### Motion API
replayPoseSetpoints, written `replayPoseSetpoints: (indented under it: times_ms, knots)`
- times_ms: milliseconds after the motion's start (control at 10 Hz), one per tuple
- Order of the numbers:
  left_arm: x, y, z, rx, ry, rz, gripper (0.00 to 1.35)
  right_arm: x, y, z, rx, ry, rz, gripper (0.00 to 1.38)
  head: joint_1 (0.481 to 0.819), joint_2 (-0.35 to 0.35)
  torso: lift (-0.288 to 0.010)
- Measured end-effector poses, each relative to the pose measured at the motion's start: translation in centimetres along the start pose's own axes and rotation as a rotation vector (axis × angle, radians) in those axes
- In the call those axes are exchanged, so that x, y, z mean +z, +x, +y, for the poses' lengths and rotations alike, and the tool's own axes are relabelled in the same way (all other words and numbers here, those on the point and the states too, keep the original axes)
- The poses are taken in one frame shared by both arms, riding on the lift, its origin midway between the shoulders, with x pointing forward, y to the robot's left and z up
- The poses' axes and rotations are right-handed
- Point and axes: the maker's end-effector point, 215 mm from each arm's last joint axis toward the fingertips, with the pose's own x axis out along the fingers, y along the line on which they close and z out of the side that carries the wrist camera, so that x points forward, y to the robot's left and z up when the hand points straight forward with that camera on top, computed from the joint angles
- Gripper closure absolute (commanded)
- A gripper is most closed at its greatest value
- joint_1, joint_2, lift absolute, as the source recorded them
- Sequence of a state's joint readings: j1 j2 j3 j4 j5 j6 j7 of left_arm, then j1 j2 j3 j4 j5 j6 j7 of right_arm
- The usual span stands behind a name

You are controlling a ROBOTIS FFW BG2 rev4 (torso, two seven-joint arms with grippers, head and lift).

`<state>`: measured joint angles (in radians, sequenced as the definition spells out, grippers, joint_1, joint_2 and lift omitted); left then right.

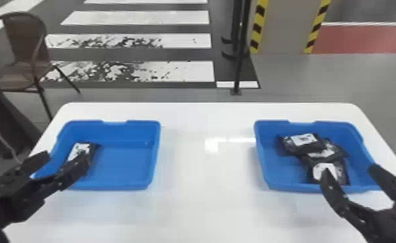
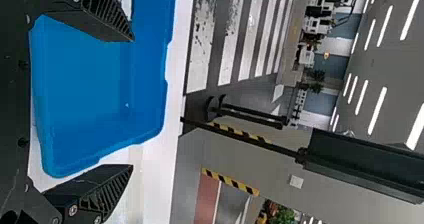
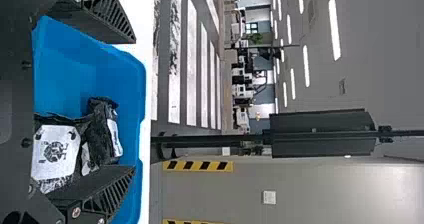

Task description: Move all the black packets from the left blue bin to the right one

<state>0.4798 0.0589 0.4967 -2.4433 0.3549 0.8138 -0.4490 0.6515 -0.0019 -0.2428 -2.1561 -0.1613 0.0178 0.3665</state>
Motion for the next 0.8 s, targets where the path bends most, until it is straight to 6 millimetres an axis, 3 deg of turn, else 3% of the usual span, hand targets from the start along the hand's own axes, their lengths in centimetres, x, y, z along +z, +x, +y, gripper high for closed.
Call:
replayPoseSetpoints:
  times_ms: [200, 500, 800]
  knots:
    - [-1.3, 1.9, 3.5, 0.063, -0.004, 0.048, 0.14, 0.2, -1.3, 1.0, 0.012, 0.033, 0.002, 0.13, 0.695, 0.117, -0.140]
    - [-3.2, 5.0, 8.6, 0.157, -0.025, 0.138, 0.14, -0.1, -1.4, 1.8, 0.025, 0.068, 0.007, 0.13, 0.695, 0.172, -0.140]
    - [-4.0, 9.0, 11.5, 0.205, -0.059, 0.205, 0.15, -0.9, -1.0, 2.9, 0.045, 0.109, 0.019, 0.13, 0.695, 0.204, -0.140]
